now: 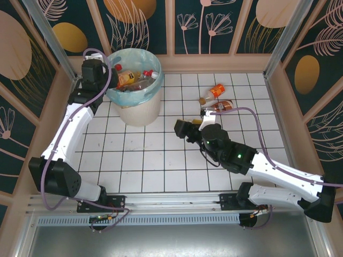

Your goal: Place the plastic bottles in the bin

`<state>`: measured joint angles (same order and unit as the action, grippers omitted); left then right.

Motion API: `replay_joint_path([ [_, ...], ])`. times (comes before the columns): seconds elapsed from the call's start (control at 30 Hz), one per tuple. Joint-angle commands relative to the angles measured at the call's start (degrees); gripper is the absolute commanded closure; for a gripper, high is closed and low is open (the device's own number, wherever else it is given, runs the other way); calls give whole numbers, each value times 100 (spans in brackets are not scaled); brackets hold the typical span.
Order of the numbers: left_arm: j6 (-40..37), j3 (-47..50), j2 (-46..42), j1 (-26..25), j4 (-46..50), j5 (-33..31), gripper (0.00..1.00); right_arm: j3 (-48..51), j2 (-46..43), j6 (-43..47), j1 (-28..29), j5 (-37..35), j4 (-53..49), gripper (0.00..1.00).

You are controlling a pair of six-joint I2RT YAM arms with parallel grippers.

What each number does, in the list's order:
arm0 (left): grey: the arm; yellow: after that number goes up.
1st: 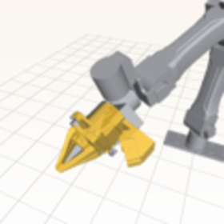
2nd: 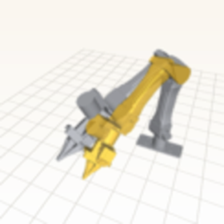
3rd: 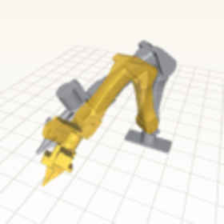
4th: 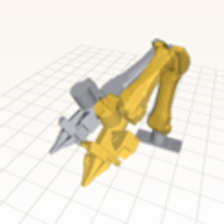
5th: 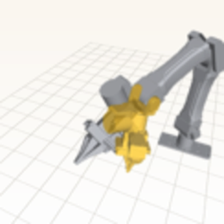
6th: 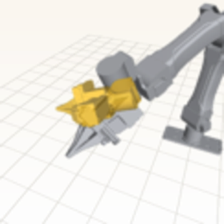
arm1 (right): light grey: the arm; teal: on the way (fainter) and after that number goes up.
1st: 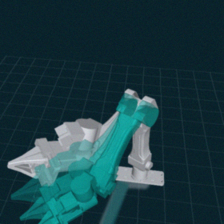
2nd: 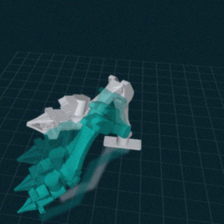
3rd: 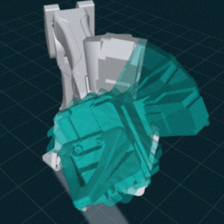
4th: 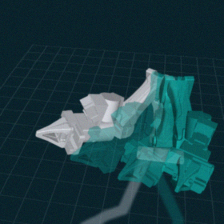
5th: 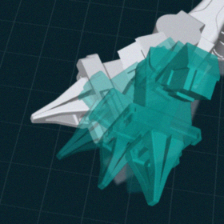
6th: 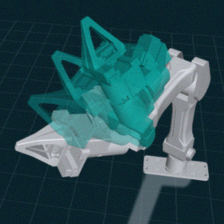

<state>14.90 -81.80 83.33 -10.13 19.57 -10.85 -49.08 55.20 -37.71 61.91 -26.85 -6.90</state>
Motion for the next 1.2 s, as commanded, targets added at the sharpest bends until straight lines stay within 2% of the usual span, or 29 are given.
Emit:
replay_joint_path([
  [0.0, -119, -309, 56, -23, 438, 198, 49, 15, 124, -69, -47, 52, 179, 18],
  [0.07, -115, -762, 196, -24, 620, 336, 42, 9, 178, -65, -47, 105, 218, 18],
  [0.13, -68, -1131, 286, -23, 748, 461, 40, 7, 194, -90, -47, 140, 209, 18],
  [0.23, 2, -1355, 325, -24, 683, 513, 44, 30, 161, -125, -47, 137, 177, 18],
  [0.4, 82, -1175, 582, -24, 755, 730, 48, 12, 156, -87, -142, 167, 65, 18],
  [0.53, 41, -838, 636, -24, 702, 843, 48, -430, 514, -67, -756, 797, -798, 18],
  [0.6, -51, -964, 715, -24, 836, 935, 48, -706, 756, 131, -1202, 1279, -1270, 18],
  [0.77, -87, -1678, 831, -24, 1118, 1153, 47, -1238, 1350, 1078, -1934, 1614, -2190, 15],
  [0.9, 65, -1902, 584, -24, 913, 1422, 46, -1206, 1747, 1994, -2334, 2021, -2220, 11],
  [1.0, 198, -1915, 363, -24, 749, 1872, 45, -1193, 2155, 2520, -2572, 2496, -2211, 9],
  [1.17, 328, -1520, -86, -58, 494, 3260, 42, -1030, 2779, 3124, -2721, 2528, -2094, 7],
])
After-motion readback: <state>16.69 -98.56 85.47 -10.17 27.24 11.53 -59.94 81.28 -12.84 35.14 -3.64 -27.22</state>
